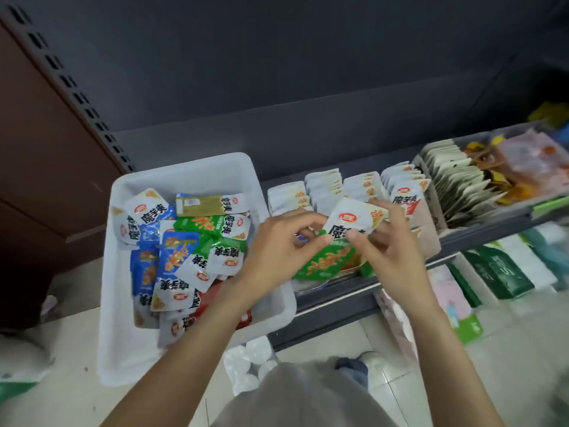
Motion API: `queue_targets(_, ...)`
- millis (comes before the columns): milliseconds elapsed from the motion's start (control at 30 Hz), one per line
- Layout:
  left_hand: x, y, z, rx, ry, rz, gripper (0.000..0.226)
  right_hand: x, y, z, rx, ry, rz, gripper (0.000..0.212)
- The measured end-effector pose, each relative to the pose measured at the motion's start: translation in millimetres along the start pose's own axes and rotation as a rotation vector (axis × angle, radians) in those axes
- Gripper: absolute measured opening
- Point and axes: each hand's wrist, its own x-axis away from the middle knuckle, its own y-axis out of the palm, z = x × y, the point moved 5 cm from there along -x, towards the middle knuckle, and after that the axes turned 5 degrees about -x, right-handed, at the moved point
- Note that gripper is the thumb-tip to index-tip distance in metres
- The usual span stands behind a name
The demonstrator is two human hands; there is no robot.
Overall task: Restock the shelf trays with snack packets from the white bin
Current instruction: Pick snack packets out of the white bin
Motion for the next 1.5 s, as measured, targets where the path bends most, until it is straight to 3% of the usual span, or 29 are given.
queue_targets(133,-20.2,53.8,12.0,0.0,0.029,-0.038,0.018,12.3,-76.9,6.8,-0.167,0.011,0.225,0.017)
queue_targets(267,-35.6,95.0,4.8,-0.274,0.057,-0.1,0.024,19.7,-136.4,25.1,-0.167,0.027,0.441,0.015)
queue_targets(433,-48.1,119.2,4.6,-0.575,0.163,-0.134,0.03,-1.0,-146.0,41.7,-0.135,0.05,0.323,0.009)
queue_targets(800,-58.5,115.4,-0.6,-0.613,0.086,-0.122,0.02,-17.4,-125.0,89.0,0.102,0.057,0.047,0.022)
queue_targets(967,-58.6,114.2,-1.2,-0.582,0.09,-0.126,0.02,-19.6,-124.4,104.7,0.41,0.061,0.065,0.013)
queue_targets(1100,-56.1,109.3,-0.2,-0.572,0.106,-0.139,0.023,-17.6,-121.5,97.1,0.504,0.064,0.193,0.032)
queue_targets(1233,-37.9,73.5,2.4,-0.458,0.124,0.0,0.022,1.0,-104.9,48.9,0.444,-0.089,0.283,0.05)
queue_targets(1300,-19.3,43.4,-3.6,-0.409,0.141,0.122,0.021,6.7,-81.8,20.2,0.418,-0.197,0.195,0.043)
queue_targets(1400,19.9,-9.2,-25.9,-0.416,0.111,0.295,0.022,7.5,-26.7,-4.9,0.35,-0.25,-0.096,0.026)
queue_targets(1500,60.7,-60.2,-62.8,-0.517,-0.067,0.343,0.028,5.6,42.2,-5.9,0.361,-0.206,-0.435,0.017)
